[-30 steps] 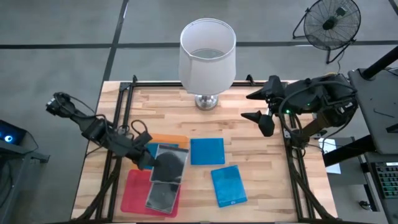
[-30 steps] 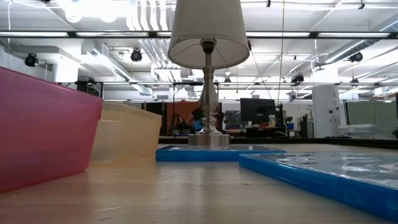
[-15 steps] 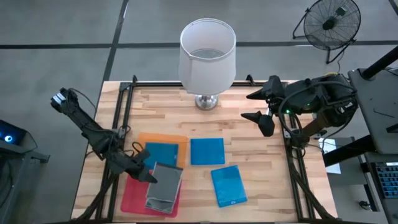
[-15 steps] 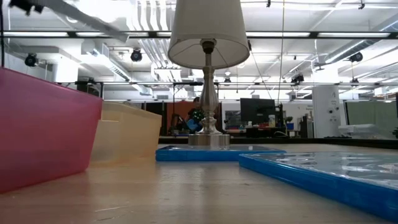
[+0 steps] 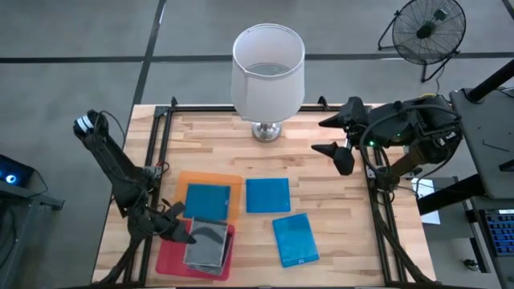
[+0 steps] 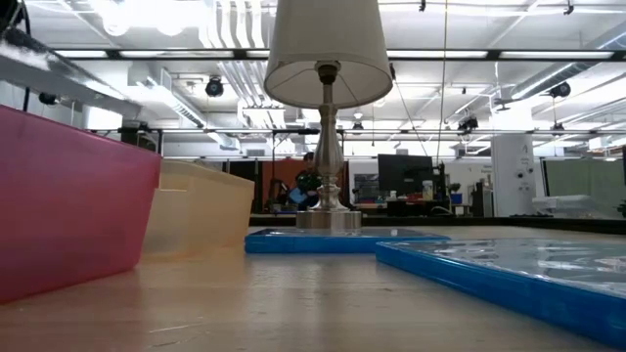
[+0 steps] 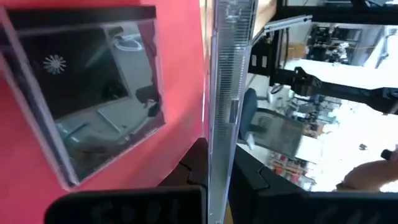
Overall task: Pick & place jewel cases by type
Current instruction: Put the black CD case into the pink bin
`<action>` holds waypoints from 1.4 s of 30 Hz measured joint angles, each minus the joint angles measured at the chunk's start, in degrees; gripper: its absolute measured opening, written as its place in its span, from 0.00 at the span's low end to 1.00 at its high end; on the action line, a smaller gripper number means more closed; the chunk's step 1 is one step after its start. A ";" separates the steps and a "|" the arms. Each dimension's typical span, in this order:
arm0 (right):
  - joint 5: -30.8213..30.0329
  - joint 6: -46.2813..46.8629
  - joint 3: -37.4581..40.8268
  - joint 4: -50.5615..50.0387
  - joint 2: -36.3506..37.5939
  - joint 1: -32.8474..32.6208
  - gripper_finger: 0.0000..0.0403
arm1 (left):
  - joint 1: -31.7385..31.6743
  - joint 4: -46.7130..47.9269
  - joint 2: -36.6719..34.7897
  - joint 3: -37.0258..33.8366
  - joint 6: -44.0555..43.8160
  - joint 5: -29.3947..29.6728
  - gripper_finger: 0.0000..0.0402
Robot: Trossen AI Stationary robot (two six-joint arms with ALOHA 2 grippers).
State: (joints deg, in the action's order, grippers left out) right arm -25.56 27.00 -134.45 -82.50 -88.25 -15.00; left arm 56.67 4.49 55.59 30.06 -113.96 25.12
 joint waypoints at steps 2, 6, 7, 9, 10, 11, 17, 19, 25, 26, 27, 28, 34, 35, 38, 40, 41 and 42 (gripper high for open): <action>-0.13 0.00 0.00 0.01 0.00 0.02 0.84 | 0.42 -2.93 1.12 -0.94 -0.69 0.08 0.01; -0.13 0.00 0.00 0.02 0.00 0.00 0.83 | 0.78 -7.37 3.88 -2.43 -1.01 0.50 0.01; -0.13 0.00 0.00 0.02 0.00 0.02 0.83 | 0.86 -7.93 4.57 -2.44 -1.06 0.50 0.01; -0.13 0.00 0.00 0.02 0.00 0.02 0.82 | 1.09 -8.02 5.79 -2.46 -1.52 0.33 0.01; -0.13 -0.01 0.01 0.02 0.00 0.02 0.82 | 1.23 -8.10 6.40 -2.50 -1.85 0.15 0.01; -0.13 -0.02 0.03 0.02 0.00 0.00 0.82 | 1.33 -8.29 7.06 -2.50 -2.06 -0.15 0.01; -0.11 -0.19 0.17 0.08 0.00 0.02 0.81 | 1.41 -9.80 11.19 -2.85 -4.27 -1.31 0.01; -0.11 -0.20 0.32 0.12 0.00 0.01 0.82 | 1.41 -10.85 12.29 -3.13 -4.71 -1.50 0.01; -0.15 -0.20 0.53 0.15 0.00 0.02 0.83 | 1.17 -12.16 14.48 -3.18 -5.32 -3.66 0.01; -0.25 -0.20 0.69 0.15 0.00 0.02 0.83 | 1.17 -12.27 14.79 -3.18 -5.35 -3.74 0.01; -0.36 -0.18 0.85 0.14 0.00 0.02 0.84 | 1.07 -12.38 15.01 -3.18 -5.46 -3.73 0.01; -0.37 -0.19 1.01 0.18 0.00 0.02 0.84 | 0.97 -12.47 15.13 -3.18 -5.61 -3.58 0.02; -0.46 -0.19 1.92 0.35 -0.01 0.02 0.82 | 0.57 -12.03 14.97 -3.20 -5.48 -0.81 0.11; -0.53 -0.20 2.10 0.38 -0.02 0.02 0.82 | 0.54 -12.16 14.95 -3.19 -5.33 -0.37 0.13; -0.59 -0.37 2.69 0.44 -0.02 0.04 0.82 | 0.42 -12.86 14.95 -3.20 -4.49 0.98 0.19; -0.59 -0.39 3.03 0.45 -0.02 0.02 0.83 | 0.41 -13.86 14.95 -3.20 -4.29 1.91 0.24; -0.60 -0.40 3.22 0.45 -0.01 0.02 0.84 | 0.39 -14.22 14.93 -3.20 -4.18 2.32 0.27; -0.61 -0.39 3.40 0.48 0.00 0.03 0.84 | 0.37 -14.66 14.93 -3.20 -3.84 2.43 0.31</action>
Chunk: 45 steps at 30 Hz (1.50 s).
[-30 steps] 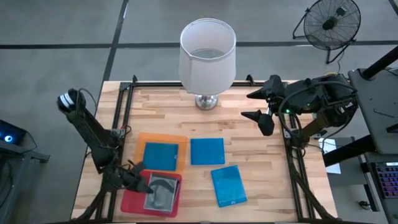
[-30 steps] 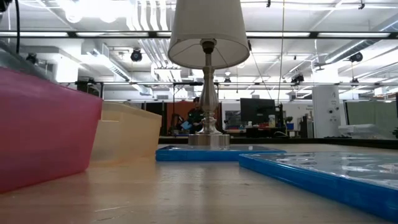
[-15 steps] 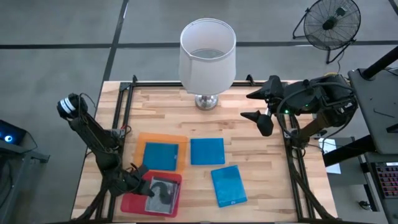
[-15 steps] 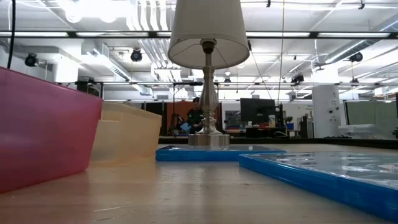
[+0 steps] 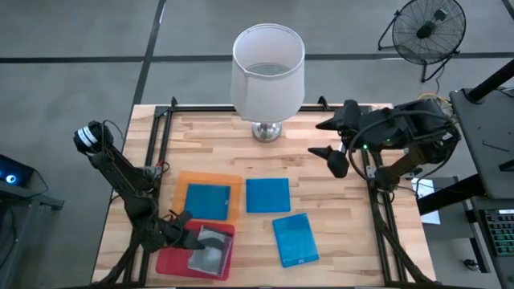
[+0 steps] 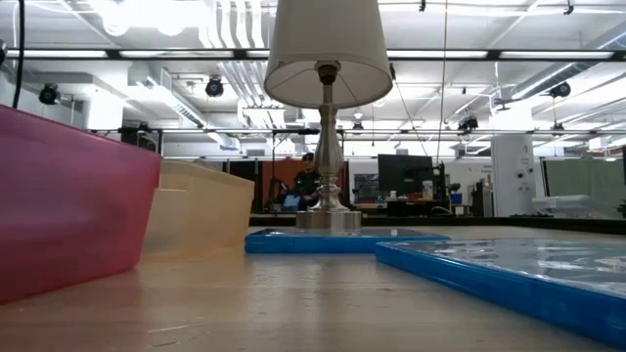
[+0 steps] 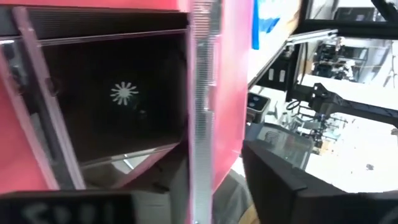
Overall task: Pick & place jewel cases by type
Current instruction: Put the black CD case into the pink bin, then put the bottom blue CD case into the orange bin
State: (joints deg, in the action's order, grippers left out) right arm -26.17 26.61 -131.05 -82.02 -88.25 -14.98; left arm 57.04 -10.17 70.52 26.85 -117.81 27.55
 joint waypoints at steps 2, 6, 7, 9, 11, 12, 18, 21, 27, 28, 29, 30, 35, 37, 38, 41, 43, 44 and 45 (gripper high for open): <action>0.00 -0.01 0.37 0.01 -0.02 0.01 0.85 | 0.00 -0.58 0.00 0.02 0.77 0.01 0.38; 0.00 0.00 0.80 0.09 -0.02 0.01 0.85 | -0.05 -1.05 0.00 0.02 0.82 0.00 0.55; 0.00 0.01 0.81 0.12 -0.02 0.01 0.85 | -0.05 -1.29 0.00 0.02 0.85 0.00 0.59; 0.00 0.23 0.93 0.38 -0.02 0.01 0.85 | -0.05 -1.65 0.00 0.02 0.91 0.00 0.67; 0.00 0.23 1.01 0.72 -0.02 -0.01 0.84 | -0.02 -1.64 0.00 0.02 0.91 0.00 0.73; 0.00 0.20 1.04 0.88 -0.02 -0.01 0.84 | -0.05 -1.64 0.00 0.02 1.04 0.00 0.76; 0.00 -0.07 1.04 1.83 -0.02 0.00 0.86 | -0.26 -1.65 0.00 0.02 1.69 -0.01 0.84; 0.00 -0.09 1.04 1.84 -0.02 0.01 0.87 | -0.40 -1.65 -0.04 0.02 1.68 -0.02 0.84; 0.01 -0.28 1.04 1.84 -0.02 0.01 0.86 | -0.59 -1.82 -0.62 0.02 1.12 -0.41 0.85; 0.01 -0.28 1.04 1.84 -0.02 0.01 0.87 | -0.59 -1.82 -0.73 0.02 1.12 -0.46 0.85; 0.02 -0.27 1.04 1.85 -0.02 0.01 0.87 | -0.59 -1.79 -0.89 0.02 1.12 -0.46 0.85; 0.02 -0.28 1.04 1.86 -0.02 0.01 0.87 | -0.68 -1.73 -1.12 0.02 0.98 -0.48 0.85; 0.02 -0.28 1.08 1.86 -0.02 0.01 0.86 | -0.92 5.38 -2.69 0.04 -4.66 -4.79 0.85; 0.04 -0.28 1.08 1.86 -0.02 0.01 0.86 | -0.85 8.29 -3.18 0.02 -6.28 -7.20 0.85; 0.04 -0.28 1.08 1.86 -0.02 0.01 0.87 | -0.83 8.76 -3.31 0.02 -6.62 -7.45 0.85; 0.04 -0.28 1.10 1.86 -0.02 0.01 0.87 | -0.96 8.81 -4.09 0.02 -6.60 -7.39 0.85; 0.07 -0.28 1.10 1.86 -0.02 0.01 0.88 | -1.08 9.34 -4.36 0.02 -6.65 -7.44 0.85; 0.07 -0.28 1.10 1.86 -0.02 0.01 0.88 | -1.09 9.70 -4.40 0.02 -6.69 -7.43 0.85; 0.07 -0.30 1.10 1.86 -0.02 0.01 0.87 | -1.09 9.73 -4.42 0.02 -6.70 -7.43 0.85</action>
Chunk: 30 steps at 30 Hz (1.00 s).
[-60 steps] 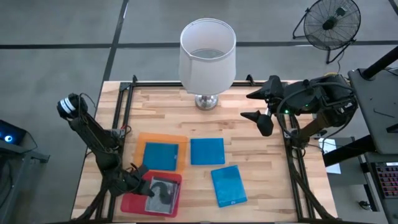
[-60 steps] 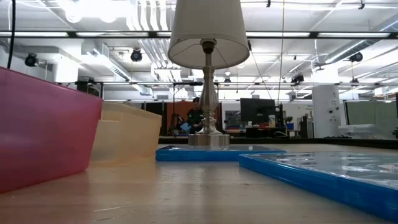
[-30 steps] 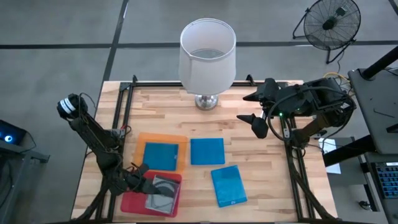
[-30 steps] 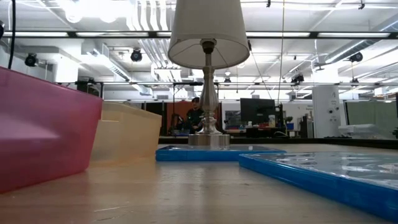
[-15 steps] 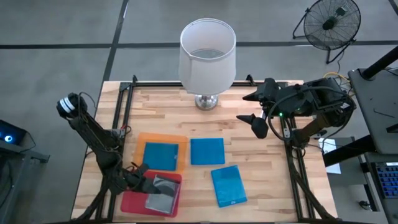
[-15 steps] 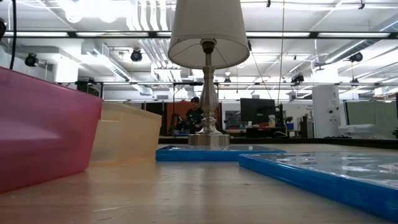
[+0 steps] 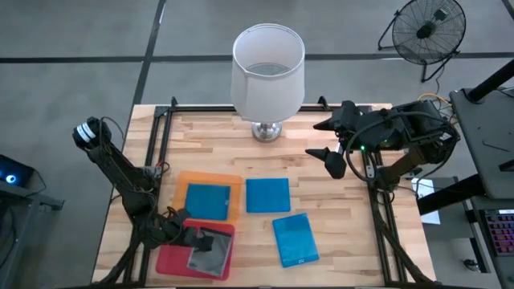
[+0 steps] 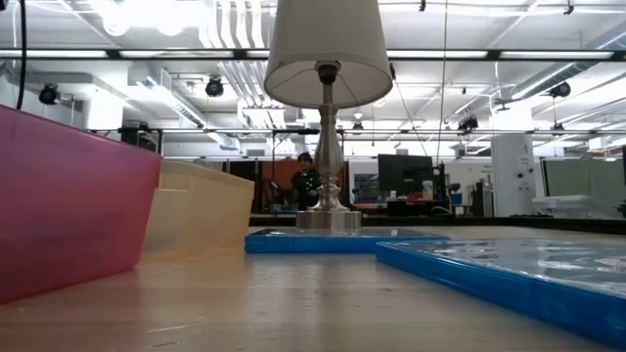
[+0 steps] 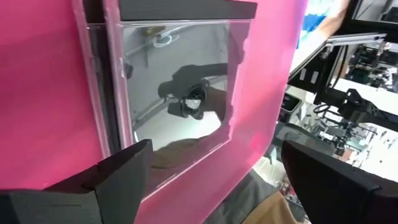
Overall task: Pick & place jewel cases by type
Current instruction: Put the bottom blue CD case into the orange bin
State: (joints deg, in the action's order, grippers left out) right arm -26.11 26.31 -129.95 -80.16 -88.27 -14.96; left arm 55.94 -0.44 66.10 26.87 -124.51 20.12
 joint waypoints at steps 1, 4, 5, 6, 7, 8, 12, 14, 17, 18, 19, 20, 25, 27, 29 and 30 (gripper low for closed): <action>0.00 -0.06 0.00 -0.02 0.00 0.00 0.87 | 0.00 -0.06 -0.03 0.05 0.00 0.02 0.85; 0.00 -0.40 0.00 -0.02 0.00 0.00 0.87 | -0.01 0.08 -0.03 0.67 0.26 0.91 0.85; 0.02 -0.42 0.00 -0.02 0.00 0.00 0.88 | 0.00 -0.07 -0.03 1.14 0.71 2.05 0.85; 0.02 -0.42 0.00 -0.02 0.00 0.00 0.88 | -0.02 -0.87 -0.03 1.60 1.94 3.66 0.85; 0.04 -0.42 0.00 -0.02 0.00 -0.01 0.88 | -0.02 -2.03 -0.08 2.14 3.64 5.52 0.85; 0.04 -0.42 0.00 -0.02 0.00 -0.02 0.88 | -0.02 -3.30 -0.14 2.66 5.70 7.55 0.85; 0.11 -0.39 0.00 -0.02 0.00 -0.02 0.88 | -0.02 -7.58 -0.14 5.26 13.49 17.09 0.85; 0.22 0.00 0.00 -0.02 0.00 -0.02 0.88 | -0.07 -8.86 -0.17 6.59 15.62 21.18 0.85; 0.28 0.45 0.00 -0.07 0.00 -0.02 0.88 | -0.61 -9.43 -0.17 8.94 20.22 24.77 0.85; 0.28 1.04 0.00 -0.07 0.00 -0.03 0.88 | -1.02 -9.49 -0.17 9.81 22.05 25.15 0.85; 0.32 1.92 0.00 -0.09 0.00 -0.06 0.88 | -1.47 -9.44 -0.14 10.73 24.11 25.43 0.85; 0.42 2.79 0.00 -0.12 0.00 -0.11 0.88 | -2.01 -9.43 -0.11 11.73 26.50 25.56 0.85; 0.44 6.52 1.13 -0.11 0.02 -2.30 0.88 | -5.60 -9.51 0.99 17.31 40.52 26.01 0.85; 0.55 8.05 2.58 -0.14 0.08 -3.60 0.88 | -7.60 -9.42 1.82 19.17 43.64 26.09 0.85; 0.57 9.95 4.33 -0.23 0.27 -5.19 0.88 | -9.69 -9.43 2.91 20.83 45.44 26.08 0.85; 0.55 10.83 5.22 -0.22 0.40 -5.94 0.88 | -10.75 -9.41 3.44 21.41 45.90 26.08 0.85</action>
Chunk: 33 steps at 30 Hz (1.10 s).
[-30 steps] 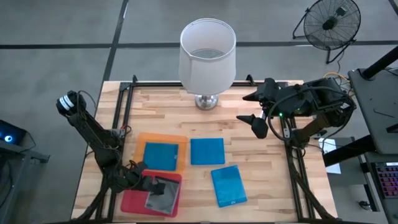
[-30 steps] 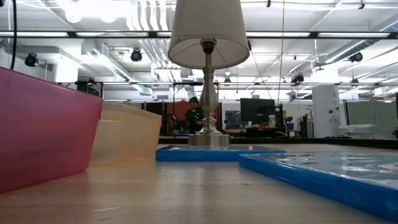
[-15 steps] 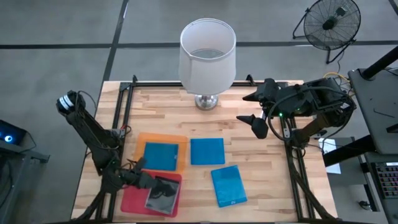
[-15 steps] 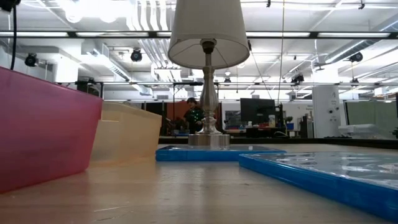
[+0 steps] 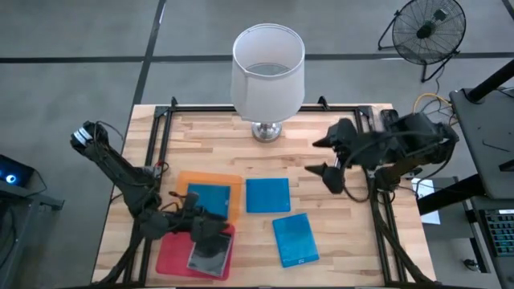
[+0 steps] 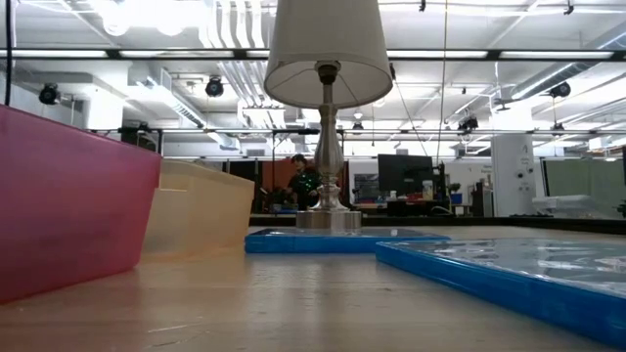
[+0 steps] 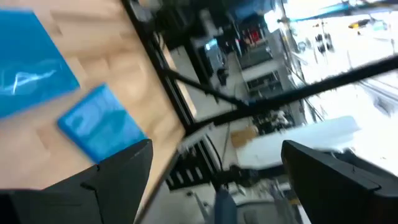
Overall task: Pick & place jewel cases by type
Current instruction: Put the bottom blue CD case into the orange bin
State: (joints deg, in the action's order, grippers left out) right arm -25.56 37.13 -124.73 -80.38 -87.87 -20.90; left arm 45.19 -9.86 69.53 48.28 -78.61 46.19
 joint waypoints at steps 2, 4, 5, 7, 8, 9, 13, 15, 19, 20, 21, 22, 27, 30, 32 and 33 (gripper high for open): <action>0.01 1.84 2.00 -0.02 0.46 -1.77 0.88 | -2.15 0.17 0.99 1.06 0.17 -0.14 0.85; -0.09 4.23 4.28 0.00 0.88 -3.51 0.88 | -3.71 0.09 2.25 2.07 0.06 -0.51 0.85; -0.34 5.71 5.48 0.00 1.00 -4.47 0.88 | -4.20 0.08 2.92 2.50 -0.15 -0.75 0.85; -1.50 8.30 8.13 -0.01 1.39 -6.56 0.88 | -5.48 0.12 4.34 3.48 0.08 -1.55 0.85; -2.28 9.55 9.43 -0.03 1.57 -7.56 0.88 | -6.18 -0.01 5.05 3.97 0.11 -2.27 0.85; -3.03 10.75 10.71 0.00 1.83 -8.58 0.88 | -6.82 -0.19 5.83 4.41 -0.52 -2.60 0.85; -5.97 17.79 16.16 0.02 2.94 -12.44 0.88 | -8.88 -3.43 10.19 6.59 0.05 -4.07 0.84; -7.26 21.80 18.89 0.08 3.29 -14.17 0.88 | -9.81 -6.28 12.65 8.53 4.32 -6.64 0.84; -7.79 28.09 24.01 0.28 3.76 -17.17 0.88 | -11.96 -11.24 17.82 12.99 9.75 -11.62 0.84; -7.73 29.16 25.22 0.46 3.77 -17.92 0.88 | -12.51 -11.35 19.18 14.30 10.43 -12.72 0.84; -7.68 30.01 26.39 0.93 3.77 -18.69 0.88 | -13.11 -11.07 20.48 15.75 10.98 -13.90 0.84; -7.65 30.71 27.55 1.92 3.77 -19.36 0.88 | -13.62 -10.94 21.74 17.25 11.49 -15.11 0.84; -7.55 33.90 32.65 8.10 3.77 -23.16 0.88 | -15.80 -10.97 27.53 23.86 16.45 -19.39 0.84; -7.46 36.90 35.48 10.64 3.82 -25.62 0.88 | -16.82 -9.95 30.03 26.58 17.53 -20.28 0.84; -7.50 39.47 37.36 12.03 3.82 -27.00 0.88 | -17.74 -8.52 31.16 27.53 16.31 -21.71 0.84; -7.49 41.22 38.36 12.12 3.82 -27.68 0.88 | -18.20 -8.06 31.59 27.70 15.02 -22.56 0.84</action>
State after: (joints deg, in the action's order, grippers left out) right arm -33.05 78.35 -86.38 -68.26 -84.05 -48.58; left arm 26.99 -17.92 101.12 75.98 -63.59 23.63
